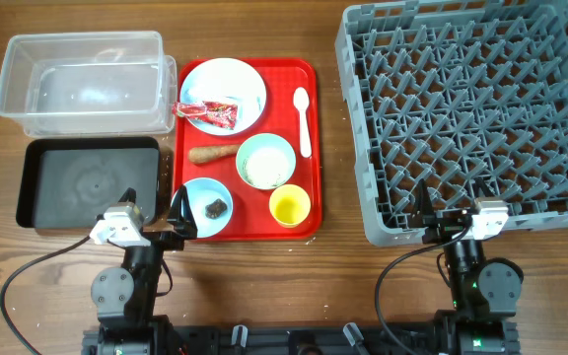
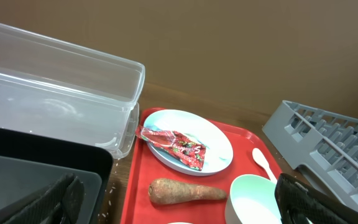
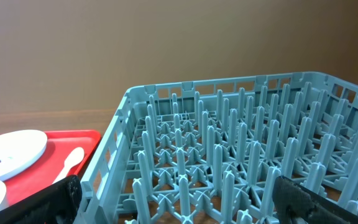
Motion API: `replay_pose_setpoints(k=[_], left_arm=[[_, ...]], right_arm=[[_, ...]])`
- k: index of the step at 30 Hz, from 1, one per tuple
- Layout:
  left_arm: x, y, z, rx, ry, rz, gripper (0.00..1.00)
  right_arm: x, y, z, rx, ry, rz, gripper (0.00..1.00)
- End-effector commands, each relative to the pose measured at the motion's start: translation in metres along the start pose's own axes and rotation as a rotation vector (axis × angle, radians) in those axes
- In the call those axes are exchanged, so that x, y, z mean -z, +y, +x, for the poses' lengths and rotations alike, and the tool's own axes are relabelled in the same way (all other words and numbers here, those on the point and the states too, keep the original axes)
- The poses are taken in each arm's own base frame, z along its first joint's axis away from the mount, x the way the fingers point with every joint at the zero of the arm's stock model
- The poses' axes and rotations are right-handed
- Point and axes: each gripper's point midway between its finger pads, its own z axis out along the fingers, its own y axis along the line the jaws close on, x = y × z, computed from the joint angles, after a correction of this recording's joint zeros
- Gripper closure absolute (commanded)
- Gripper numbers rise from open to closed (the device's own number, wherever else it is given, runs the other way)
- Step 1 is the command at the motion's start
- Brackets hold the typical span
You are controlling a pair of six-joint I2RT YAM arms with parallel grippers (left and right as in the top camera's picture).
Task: Sort waste into correct bins and load items into the dishwasher rack
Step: 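Raise both arms from rest toward the red tray and rack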
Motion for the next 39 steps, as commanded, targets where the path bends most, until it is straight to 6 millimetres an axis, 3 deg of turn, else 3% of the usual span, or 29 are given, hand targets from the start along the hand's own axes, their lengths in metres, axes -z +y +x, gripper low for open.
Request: replay_pose_setpoints(k=[1,17,22,29,33,36,39], left_arm=[[0.000,0.002,0.002,-0.013,-0.003,-0.008,0.00],[0.000,0.003,0.002,-0.014,-0.006,-0.016,0.00],[0.000,0.001,-0.001,-0.003,-0.016,-0.005,0.00],[0.011,-0.031,-0.060,-0.033,-0.195,0.121,0.00],[0.013,-0.046,-0.106,-0.039,-0.199,0.121,0.00],[-0.011,-0.056,-0.136,-0.027,-0.082,0.102,0.00],[-0.053,-0.071,-0.169,-0.031,0.084,0.105,0.00]], right_arm=[[0.000,0.002,-0.001,-0.012,-0.007,-0.013,0.00],[0.000,0.002,-0.003,-0.014,-0.015,-0.010,0.00],[0.005,0.035,-0.026,0.006,-0.104,-0.200,0.00],[0.017,0.046,-0.074,-0.037,-0.232,-0.260,0.01],[0.017,0.048,-0.112,0.018,-0.255,-0.253,0.00],[0.001,0.054,-0.150,0.074,-0.214,-0.272,0.00],[-0.029,0.058,-0.178,0.069,-0.088,-0.292,0.00]])
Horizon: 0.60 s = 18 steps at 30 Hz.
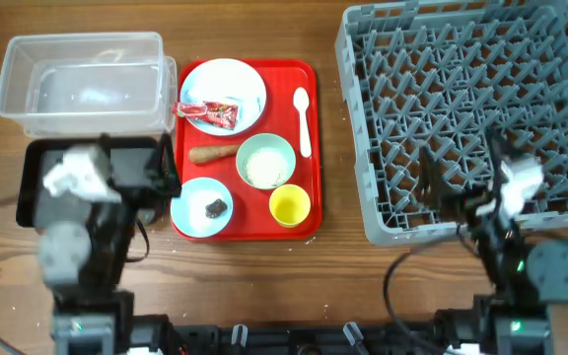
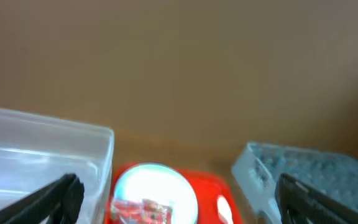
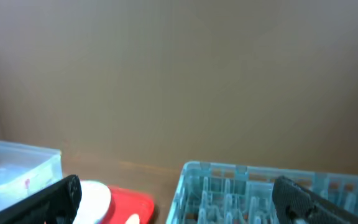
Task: Sort waste into correct bins and load items into the dishwasher rack
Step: 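Raise both arms from rest toward the red tray and rack, then tip the white plate with the left gripper, dumping wrapper and tissue into clear bin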
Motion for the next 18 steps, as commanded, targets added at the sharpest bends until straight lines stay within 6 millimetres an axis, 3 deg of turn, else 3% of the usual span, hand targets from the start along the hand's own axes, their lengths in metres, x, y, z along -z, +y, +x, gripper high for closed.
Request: replay_pose_setpoints(k=[1,4,5,9,11,13,16,18], left_arm=[[-0.046,-0.014,-0.042,0.001,0.159,0.009,0.00],[-0.091,-0.011,-0.056,0.044,0.355,-0.048,0.00],[-0.100,-0.011,-0.056,0.049,0.397,-0.054,0.00],[-0.169,-0.012,-0.042,-0.047,0.611,-0.199,0.00],[-0.197,-0.025,-0.023,-0.057,0.698,-0.182,0.00],[-0.213,-0.043,0.008,-0.062,0.781,-0.135,0.00],[-0.221,-0.066,0.058,-0.039,0.912,-0.049,0.00],[-0.224,-0.074,0.079,-0.029,0.965,-0.019,0.00]], right_arm=[[-0.027,-0.001,-0.032,0.023,0.095,-0.037,0.00],[-0.050,-0.008,-0.038,0.008,0.283,-0.043,0.00],[-0.055,-0.010,-0.037,-0.010,0.332,-0.043,0.00],[-0.072,-0.017,-0.020,-0.051,0.611,-0.064,0.00],[-0.075,-0.019,-0.004,-0.065,0.727,-0.079,0.01],[-0.081,-0.022,0.015,-0.091,0.796,-0.084,0.00],[-0.087,-0.025,0.033,-0.122,0.847,-0.082,0.00],[-0.084,-0.023,0.043,-0.177,0.893,-0.079,0.00]])
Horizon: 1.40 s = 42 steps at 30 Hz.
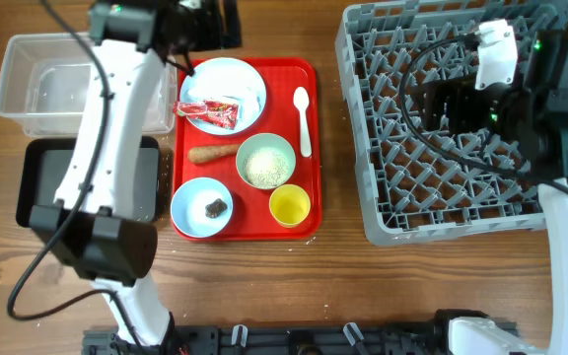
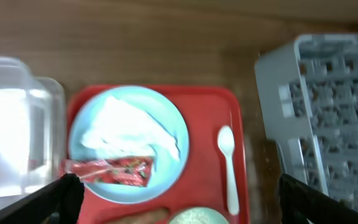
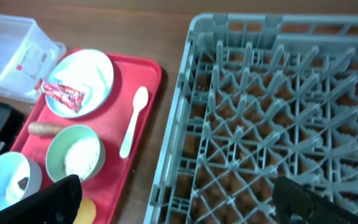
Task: Sort waste into correct bins and load items into the dishwasher rack
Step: 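Tip the white plate with the left gripper, dumping wrapper and tissue into clear bin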
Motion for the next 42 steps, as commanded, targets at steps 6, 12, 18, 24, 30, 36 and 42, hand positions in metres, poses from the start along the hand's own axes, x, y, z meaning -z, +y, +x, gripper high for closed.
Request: replay_pose_setpoints(k=[6,12,18,24,30,36,42], left_arm=[[-0.077,0.043,0.030,0.581,0.063,-0.292,0.00],[-0.161,0.067,0.078,0.810,0.161,-0.423,0.00],[-0.200,0.078,0.107,0.801,0.227,-0.475,0.00],[-0.217,0.085,0.125,0.792,0.269,-0.506,0.07],[-0.214,0.086,0.131,0.785,0.295,-0.524,0.90],[-0.176,0.070,0.090,0.586,0.251,-0.408,0.96],[-0.034,0.090,-0.011,0.610,-0.084,-0.314,0.96]], right_arm=[[-0.006,0.003,0.004,-0.058,0.040,-0.029,0.00],[-0.006,0.003,0.006,-0.081,0.049,-0.030,0.00],[-0.006,0.003,0.009,-0.085,0.060,-0.031,0.00],[-0.013,0.002,0.019,-0.104,0.090,-0.034,0.00],[-0.013,0.002,0.019,-0.105,0.090,-0.034,0.00],[-0.013,0.002,0.019,-0.130,0.090,-0.032,0.00],[-0.013,0.002,0.019,-0.130,0.089,-0.033,0.00]])
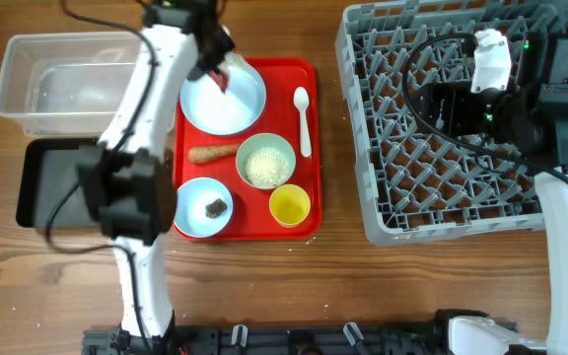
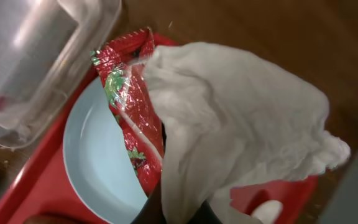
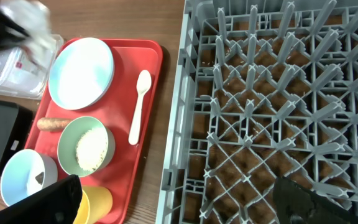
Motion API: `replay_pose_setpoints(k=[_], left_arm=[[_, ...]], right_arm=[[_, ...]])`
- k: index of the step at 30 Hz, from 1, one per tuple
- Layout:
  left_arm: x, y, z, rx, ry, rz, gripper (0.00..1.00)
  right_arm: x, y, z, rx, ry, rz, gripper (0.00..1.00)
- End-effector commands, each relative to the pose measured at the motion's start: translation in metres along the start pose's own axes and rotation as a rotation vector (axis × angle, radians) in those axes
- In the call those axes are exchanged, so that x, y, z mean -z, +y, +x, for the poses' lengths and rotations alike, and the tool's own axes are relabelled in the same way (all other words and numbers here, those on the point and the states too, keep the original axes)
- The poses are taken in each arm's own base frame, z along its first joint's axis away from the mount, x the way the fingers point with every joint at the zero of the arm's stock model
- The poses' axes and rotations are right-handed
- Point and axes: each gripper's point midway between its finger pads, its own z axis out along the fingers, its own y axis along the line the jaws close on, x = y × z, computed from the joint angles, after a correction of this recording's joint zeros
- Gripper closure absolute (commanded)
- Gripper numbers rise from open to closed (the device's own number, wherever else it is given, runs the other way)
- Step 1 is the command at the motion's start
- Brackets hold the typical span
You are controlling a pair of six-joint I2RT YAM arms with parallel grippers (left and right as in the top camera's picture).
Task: Sort waste into correct bins and load items into the dishwasher rack
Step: 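Tip the white plate with the left gripper, dumping wrapper and tissue into clear bin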
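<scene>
My left gripper (image 1: pixel 215 67) is shut on a crumpled white napkin (image 2: pixel 229 112) and a red snack wrapper (image 2: pixel 132 118), which hang together just above the large pale blue plate (image 1: pixel 227 104) at the tray's far end. The left gripper (image 2: pixel 178 211) shows only as dark fingers under the napkin. The plate (image 3: pixel 79 71) is bare. My right gripper (image 3: pixel 176 202) stands open over the grey dishwasher rack (image 1: pixel 355 118), nothing between its fingers. A white spoon (image 1: pixel 303 118), green rice bowl (image 1: pixel 265 161), carrot (image 1: pixel 212 153), small blue bowl (image 1: pixel 203 207) and yellow cup (image 1: pixel 290 205) sit on the red tray (image 1: pixel 309 222).
A clear plastic bin (image 1: pixel 77 74) stands left of the tray, close to the held napkin. A black bin (image 1: pixel 57 182) lies in front of it. The left arm stretches along the tray's left side. The rack fills the right half of the table.
The napkin and wrapper lay on the large plate under my open left gripper. Now that gripper is shut on both and they hang off the plate. The right arm has hardly moved.
Both arms were folded low at the table's near edge, grippers open. Then both were higher, looking across the table. Then the left was over the tray's far end and the right over the rack. Now the left holds the napkin and wrapper.
</scene>
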Motion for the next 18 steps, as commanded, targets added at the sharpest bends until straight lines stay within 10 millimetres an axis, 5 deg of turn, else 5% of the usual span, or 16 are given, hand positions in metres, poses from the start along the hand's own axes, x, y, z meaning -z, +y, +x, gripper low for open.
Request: replay_pose_setpoints(k=[1,6,9,10,11,12,13,18], left_arm=[[0.065,0.040,-0.068,0.095,-0.174,0.016,0.96],[0.036,0.121,-0.120,0.253,-0.209,-0.101,0.96],[0.005,0.152,-0.127,0.297,-0.173,-0.161,0.87],[-0.007,0.160,-0.126,0.305,-0.155,-0.182,0.63],[-0.016,0.165,-0.124,0.309,-0.141,-0.196,0.23],[-0.021,0.166,-0.122,0.306,-0.132,-0.203,0.08],[-0.022,0.167,-0.121,0.293,-0.126,-0.207,0.00],[0.010,0.157,-0.129,0.095,-0.152,-0.168,0.00]], right_arm=[[-0.003,0.003,0.002,-0.011,0.009,-0.022,0.00],[-0.003,0.003,0.000,-0.027,0.002,-0.021,0.00],[-0.003,0.003,-0.001,-0.025,-0.005,-0.021,0.00],[-0.003,0.003,-0.001,-0.025,-0.005,-0.021,0.00],[-0.003,0.003,-0.001,-0.025,-0.004,-0.021,0.00],[-0.003,0.003,-0.001,-0.025,-0.004,-0.021,0.00],[-0.003,0.003,-0.001,-0.025,-0.004,-0.021,0.00],[-0.003,0.003,-0.001,-0.024,-0.005,-0.021,0.00]])
